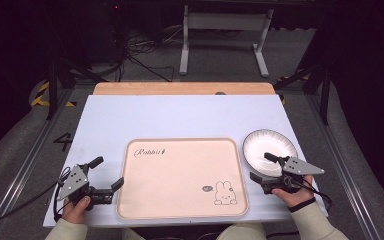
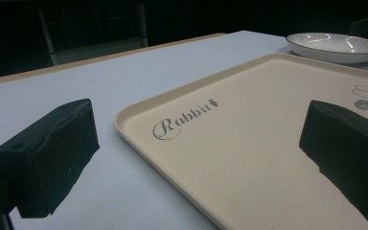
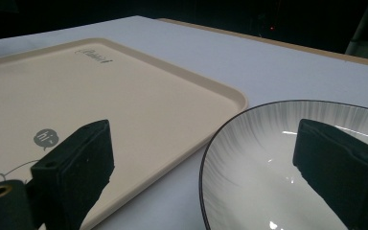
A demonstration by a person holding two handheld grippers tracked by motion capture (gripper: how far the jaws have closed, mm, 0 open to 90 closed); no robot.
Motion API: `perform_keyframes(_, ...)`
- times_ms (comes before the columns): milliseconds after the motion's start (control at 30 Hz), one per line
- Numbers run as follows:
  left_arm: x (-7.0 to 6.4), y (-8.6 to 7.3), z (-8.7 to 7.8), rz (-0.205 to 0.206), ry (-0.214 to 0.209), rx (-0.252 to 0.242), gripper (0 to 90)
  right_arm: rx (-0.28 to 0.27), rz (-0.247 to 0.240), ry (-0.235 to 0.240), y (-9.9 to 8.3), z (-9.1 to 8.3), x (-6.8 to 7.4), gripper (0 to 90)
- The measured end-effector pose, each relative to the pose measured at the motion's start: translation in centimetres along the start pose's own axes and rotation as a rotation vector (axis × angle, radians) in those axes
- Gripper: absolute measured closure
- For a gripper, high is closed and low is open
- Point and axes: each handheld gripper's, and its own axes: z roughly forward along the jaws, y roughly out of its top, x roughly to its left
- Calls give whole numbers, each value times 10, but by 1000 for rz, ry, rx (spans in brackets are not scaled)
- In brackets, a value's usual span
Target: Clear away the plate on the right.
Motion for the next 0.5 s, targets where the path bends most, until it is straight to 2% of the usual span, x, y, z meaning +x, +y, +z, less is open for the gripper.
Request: perform_keyframes(500,0,0,0,3,2,0,2,5,5,0,0,0,0,90)
